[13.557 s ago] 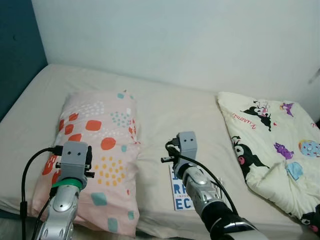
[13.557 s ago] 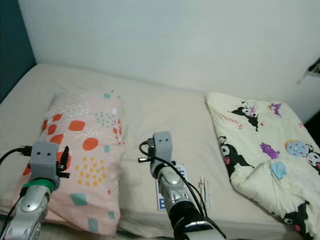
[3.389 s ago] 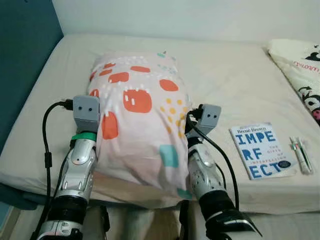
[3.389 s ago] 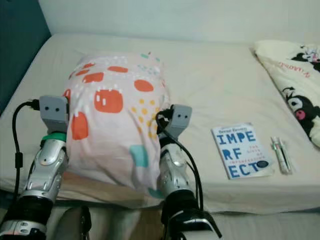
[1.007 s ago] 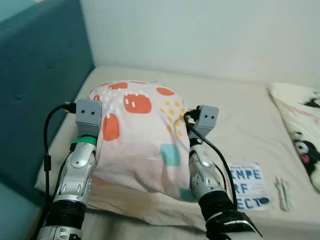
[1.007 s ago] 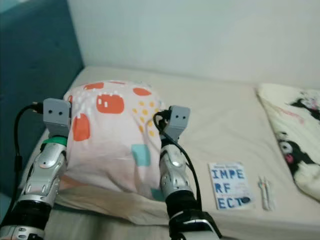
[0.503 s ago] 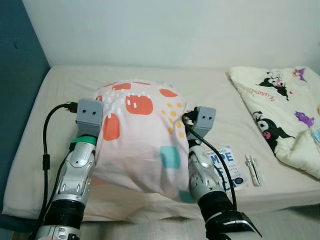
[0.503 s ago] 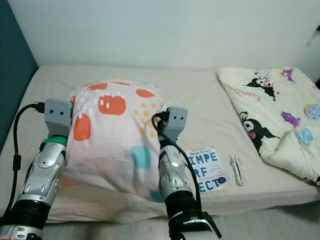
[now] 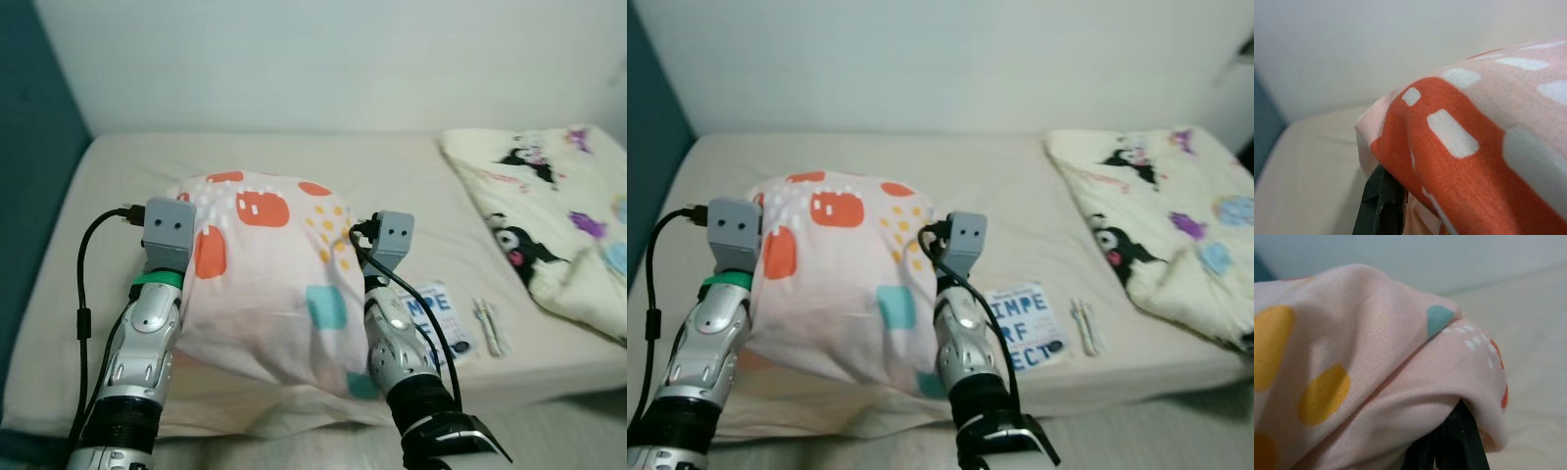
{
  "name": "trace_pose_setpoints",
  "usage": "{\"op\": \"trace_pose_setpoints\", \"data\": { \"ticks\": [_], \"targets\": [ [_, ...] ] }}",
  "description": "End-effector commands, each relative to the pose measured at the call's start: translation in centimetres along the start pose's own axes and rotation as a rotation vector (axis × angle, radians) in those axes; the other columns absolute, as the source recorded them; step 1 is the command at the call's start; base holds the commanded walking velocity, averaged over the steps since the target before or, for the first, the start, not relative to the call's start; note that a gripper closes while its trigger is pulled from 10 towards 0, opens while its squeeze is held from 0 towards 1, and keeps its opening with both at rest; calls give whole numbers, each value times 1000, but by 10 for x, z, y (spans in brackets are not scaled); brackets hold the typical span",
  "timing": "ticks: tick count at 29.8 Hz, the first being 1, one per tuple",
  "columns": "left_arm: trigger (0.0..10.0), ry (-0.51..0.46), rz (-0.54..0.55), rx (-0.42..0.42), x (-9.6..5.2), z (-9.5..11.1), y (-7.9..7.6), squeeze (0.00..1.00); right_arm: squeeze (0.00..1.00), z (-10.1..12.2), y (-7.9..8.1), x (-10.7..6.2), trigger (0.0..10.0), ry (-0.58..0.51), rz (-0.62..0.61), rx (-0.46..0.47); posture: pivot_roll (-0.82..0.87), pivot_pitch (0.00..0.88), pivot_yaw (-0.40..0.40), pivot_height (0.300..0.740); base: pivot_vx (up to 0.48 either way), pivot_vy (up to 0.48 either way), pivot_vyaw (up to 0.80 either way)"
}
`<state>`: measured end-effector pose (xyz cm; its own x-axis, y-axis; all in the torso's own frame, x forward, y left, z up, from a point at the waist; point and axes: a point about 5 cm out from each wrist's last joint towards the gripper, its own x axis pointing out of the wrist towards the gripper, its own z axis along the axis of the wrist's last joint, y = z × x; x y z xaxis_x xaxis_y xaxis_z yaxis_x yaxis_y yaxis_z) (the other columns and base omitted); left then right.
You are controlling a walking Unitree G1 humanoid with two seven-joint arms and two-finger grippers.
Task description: Clean up the room
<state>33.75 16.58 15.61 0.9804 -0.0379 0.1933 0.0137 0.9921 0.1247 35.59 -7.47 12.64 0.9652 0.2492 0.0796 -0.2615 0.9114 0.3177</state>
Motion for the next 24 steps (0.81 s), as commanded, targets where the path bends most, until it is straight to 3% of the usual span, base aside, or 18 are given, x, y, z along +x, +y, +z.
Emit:
{"op": "trace_pose_setpoints", "data": {
  "ticks": [1, 16, 24],
  "targets": [
    [10000, -62, -78, -4, 4, 14, -19, 0, 0, 0, 34, 6, 10000, -9, 100, 36, 80, 0, 9, 740, 0, 0, 0],
    [10000, -47, -68, -11, 3, 13, -16, 0, 0, -1, 35, 7, 10000, 2, 100, 38, 87, 0, 2, 740, 0, 0, 0],
    [10000, -47, -68, -14, 3, 13, -16, 0, 0, -2, 35, 7, 10000, 2, 97, 39, 87, 0, 3, 740, 0, 314, 0]
  ]
}}
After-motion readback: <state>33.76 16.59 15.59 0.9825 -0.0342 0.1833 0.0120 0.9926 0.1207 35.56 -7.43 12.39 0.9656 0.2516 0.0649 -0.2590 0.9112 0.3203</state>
